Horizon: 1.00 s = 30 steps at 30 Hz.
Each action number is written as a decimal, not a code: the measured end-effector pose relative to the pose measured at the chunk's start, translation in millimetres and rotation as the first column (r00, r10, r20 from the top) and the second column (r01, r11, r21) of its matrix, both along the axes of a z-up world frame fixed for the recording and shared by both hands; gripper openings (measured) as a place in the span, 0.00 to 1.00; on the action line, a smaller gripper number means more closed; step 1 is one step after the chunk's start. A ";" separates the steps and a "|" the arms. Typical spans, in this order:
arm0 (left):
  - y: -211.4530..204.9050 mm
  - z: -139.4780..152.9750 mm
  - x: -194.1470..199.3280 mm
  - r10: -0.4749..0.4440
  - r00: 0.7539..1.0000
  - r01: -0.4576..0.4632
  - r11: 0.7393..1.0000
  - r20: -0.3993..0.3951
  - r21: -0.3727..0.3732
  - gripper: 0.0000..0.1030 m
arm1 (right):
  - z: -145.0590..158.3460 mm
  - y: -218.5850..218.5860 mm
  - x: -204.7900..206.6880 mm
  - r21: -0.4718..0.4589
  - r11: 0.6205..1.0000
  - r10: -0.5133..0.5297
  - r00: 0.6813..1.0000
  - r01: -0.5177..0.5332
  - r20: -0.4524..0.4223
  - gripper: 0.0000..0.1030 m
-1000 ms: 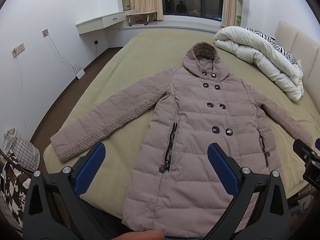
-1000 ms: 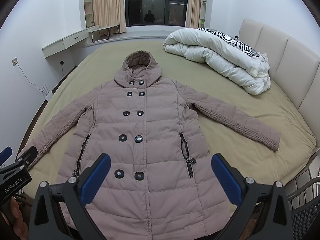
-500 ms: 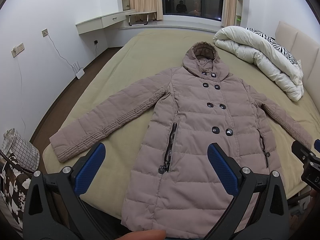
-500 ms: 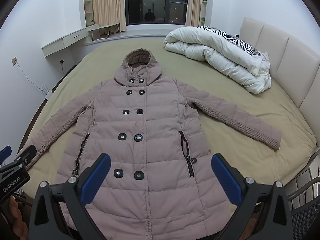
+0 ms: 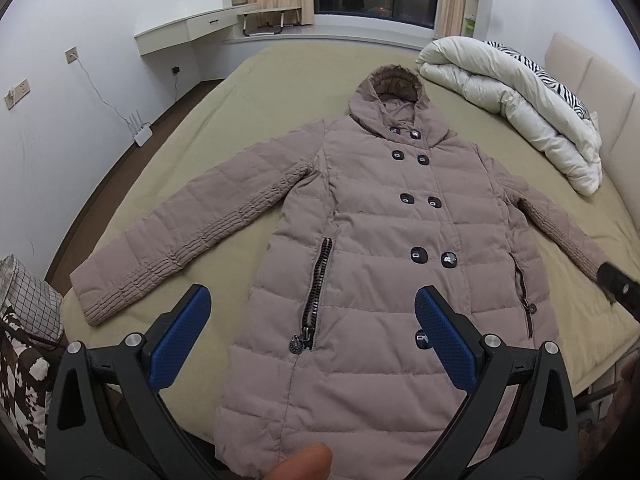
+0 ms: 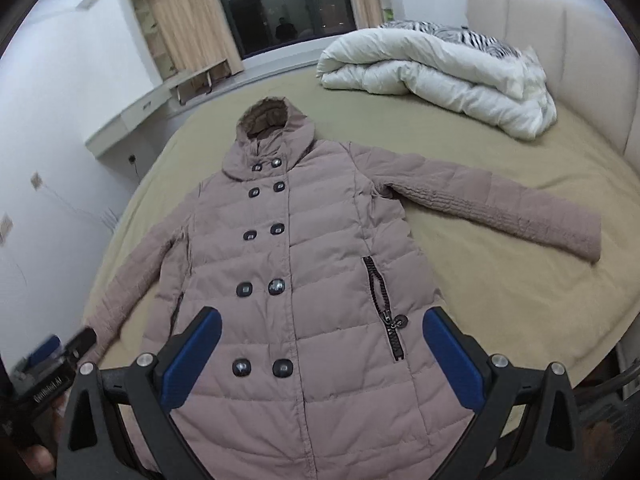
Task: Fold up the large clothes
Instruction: 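Grasp the coat sleeve cuff with the right gripper and lift it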
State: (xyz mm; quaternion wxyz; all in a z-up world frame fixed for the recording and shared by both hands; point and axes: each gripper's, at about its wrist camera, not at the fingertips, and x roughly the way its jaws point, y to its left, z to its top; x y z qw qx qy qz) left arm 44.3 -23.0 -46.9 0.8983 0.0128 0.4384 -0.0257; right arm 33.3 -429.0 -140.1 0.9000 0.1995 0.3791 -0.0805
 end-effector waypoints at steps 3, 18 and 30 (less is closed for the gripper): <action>-10.9 -21.4 24.9 -0.045 0.997 0.040 0.996 -0.064 -0.078 1.00 | -30.5 -78.3 -5.8 0.215 0.965 -0.157 0.987 0.148 0.025 1.00; -122.4 -67.6 133.7 -0.193 0.979 0.174 0.962 -0.072 -0.213 1.00 | -201.4 -368.4 -93.8 0.708 0.386 -0.785 0.614 0.591 -0.084 0.62; -120.8 -82.6 178.5 -0.089 0.991 0.040 0.906 -0.097 -0.422 0.98 | -153.5 -394.6 -29.7 0.495 0.610 -0.712 0.702 0.619 0.001 0.17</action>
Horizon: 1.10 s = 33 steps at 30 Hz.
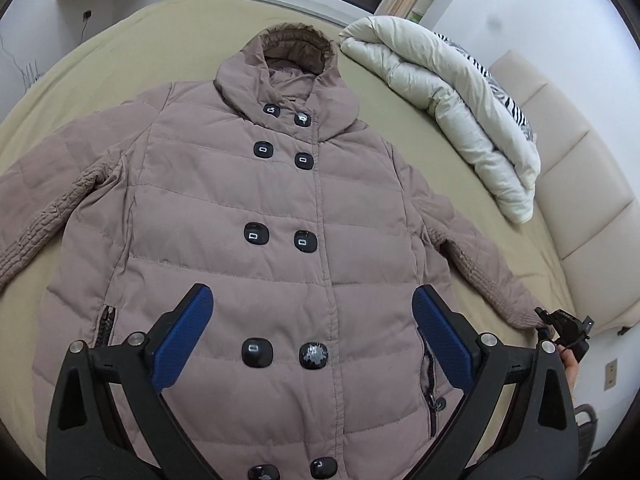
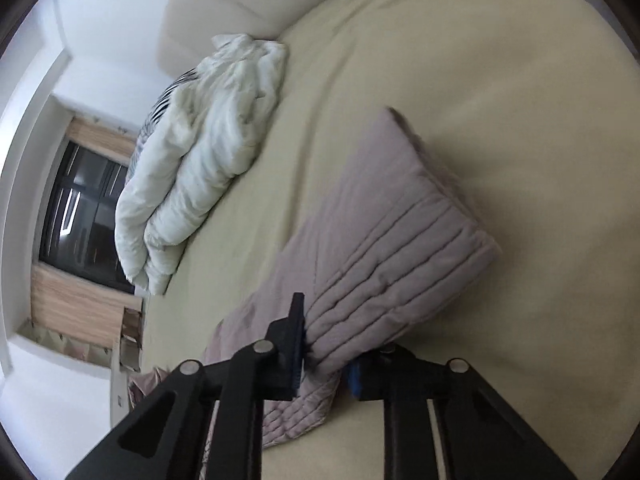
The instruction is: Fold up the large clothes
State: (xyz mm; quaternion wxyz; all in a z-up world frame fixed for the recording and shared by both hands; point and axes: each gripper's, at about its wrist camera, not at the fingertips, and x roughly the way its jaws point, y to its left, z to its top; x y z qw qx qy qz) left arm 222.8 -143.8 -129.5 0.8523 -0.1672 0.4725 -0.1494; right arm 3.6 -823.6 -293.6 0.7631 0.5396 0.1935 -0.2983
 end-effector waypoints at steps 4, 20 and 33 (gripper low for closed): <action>32.8 -6.1 10.4 0.075 0.997 -0.075 0.994 -0.004 -0.073 0.97 | 60.9 54.3 76.1 -0.218 0.944 0.245 0.968 -0.249 -0.047 0.16; 124.0 -56.3 52.0 0.189 0.976 -0.210 0.949 -0.109 -0.235 0.97 | 17.5 397.5 283.7 -0.325 0.401 0.805 0.498 -0.857 -0.321 0.85; -6.9 -92.9 120.8 -0.034 0.986 0.006 0.985 -0.163 -0.170 0.97 | 9.5 303.7 201.6 -0.156 0.687 0.714 0.699 -0.710 -0.035 0.99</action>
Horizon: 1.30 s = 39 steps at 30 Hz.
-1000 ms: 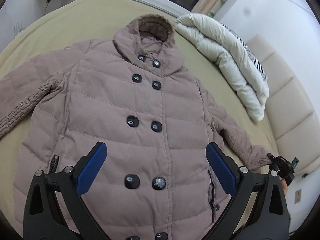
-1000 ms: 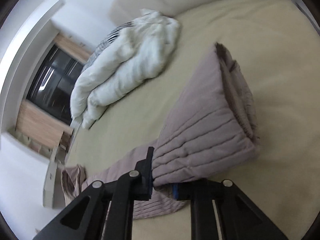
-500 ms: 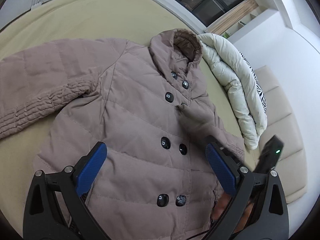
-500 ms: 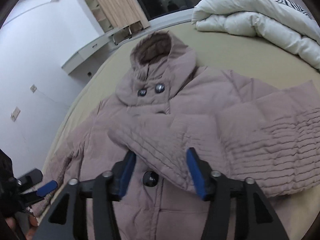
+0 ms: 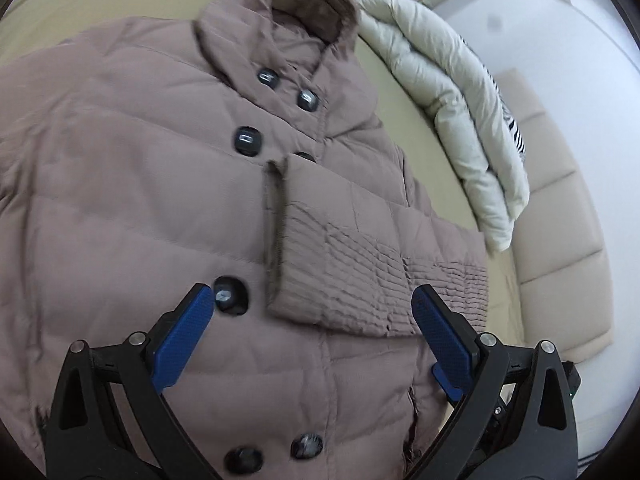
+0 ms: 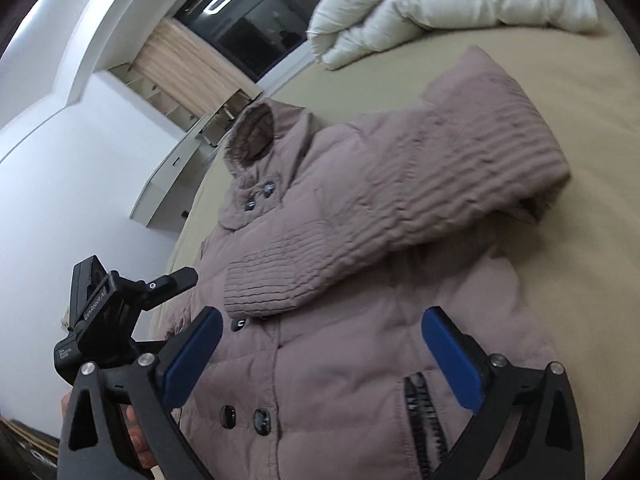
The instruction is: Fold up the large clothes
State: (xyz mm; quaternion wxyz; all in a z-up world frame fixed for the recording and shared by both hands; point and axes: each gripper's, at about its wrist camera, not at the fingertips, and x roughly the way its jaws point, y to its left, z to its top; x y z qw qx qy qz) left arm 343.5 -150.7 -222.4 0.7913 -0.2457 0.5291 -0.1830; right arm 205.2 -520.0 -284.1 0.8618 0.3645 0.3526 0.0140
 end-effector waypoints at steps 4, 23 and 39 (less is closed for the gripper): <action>-24.6 -22.6 18.7 -0.007 1.000 0.008 0.998 -0.019 0.061 0.87 | -13.1 -11.2 -2.2 0.016 1.000 -0.004 1.000 0.004 -0.002 0.99; 115.5 18.1 41.7 0.336 0.937 -0.341 0.939 0.096 0.046 0.12 | -13.1 -59.5 16.9 0.350 0.932 -0.112 0.993 0.096 0.025 0.99; 185.3 -22.0 44.1 0.471 0.879 -0.476 0.876 0.074 0.076 0.12 | -52.8 -44.9 112.2 0.656 0.749 -0.035 0.995 0.087 -0.091 1.00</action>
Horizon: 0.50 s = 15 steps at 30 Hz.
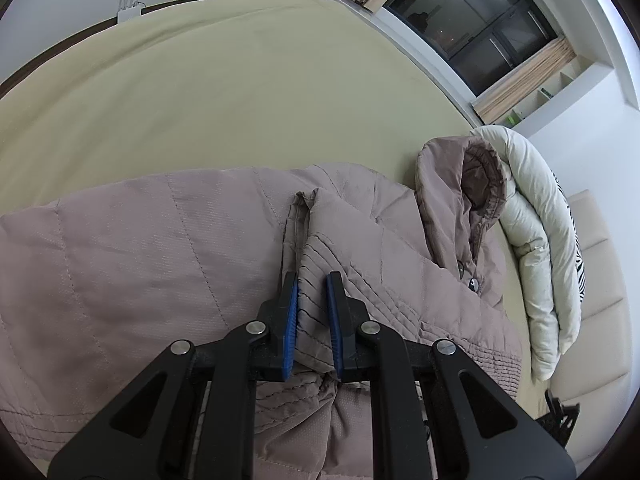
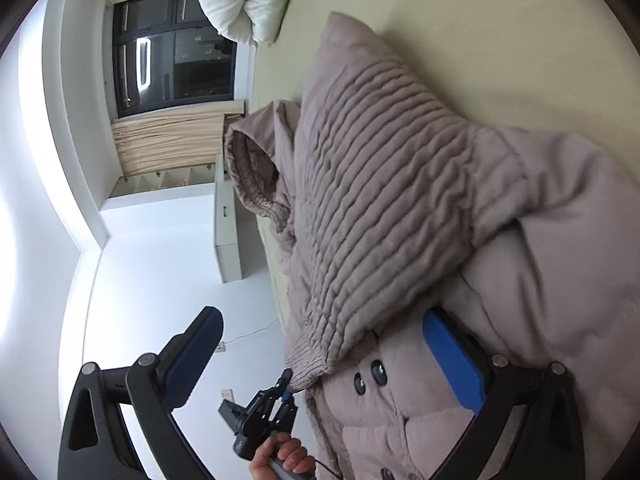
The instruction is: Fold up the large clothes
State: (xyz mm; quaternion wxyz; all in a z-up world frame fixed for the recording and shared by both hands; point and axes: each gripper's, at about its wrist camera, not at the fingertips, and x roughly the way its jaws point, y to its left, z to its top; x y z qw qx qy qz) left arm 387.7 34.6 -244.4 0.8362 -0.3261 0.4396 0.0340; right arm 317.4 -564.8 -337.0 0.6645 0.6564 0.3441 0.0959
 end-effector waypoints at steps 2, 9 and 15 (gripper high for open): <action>-6.9 -0.7 2.3 0.000 1.000 0.000 1.000 -0.003 0.003 0.12 | -7.4 -2.6 8.1 0.008 0.999 -0.031 0.999 0.031 -0.040 1.00; -9.7 2.4 -2.7 -0.026 1.000 0.026 1.000 0.002 0.004 0.12 | -0.3 -49.3 -10.5 0.045 0.956 -0.292 0.956 0.291 0.019 0.92; -26.6 -2.3 -1.6 -0.062 0.998 0.063 0.998 -0.010 0.032 0.12 | -22.5 -76.1 -31.9 0.074 0.938 -0.342 0.939 0.338 0.043 0.76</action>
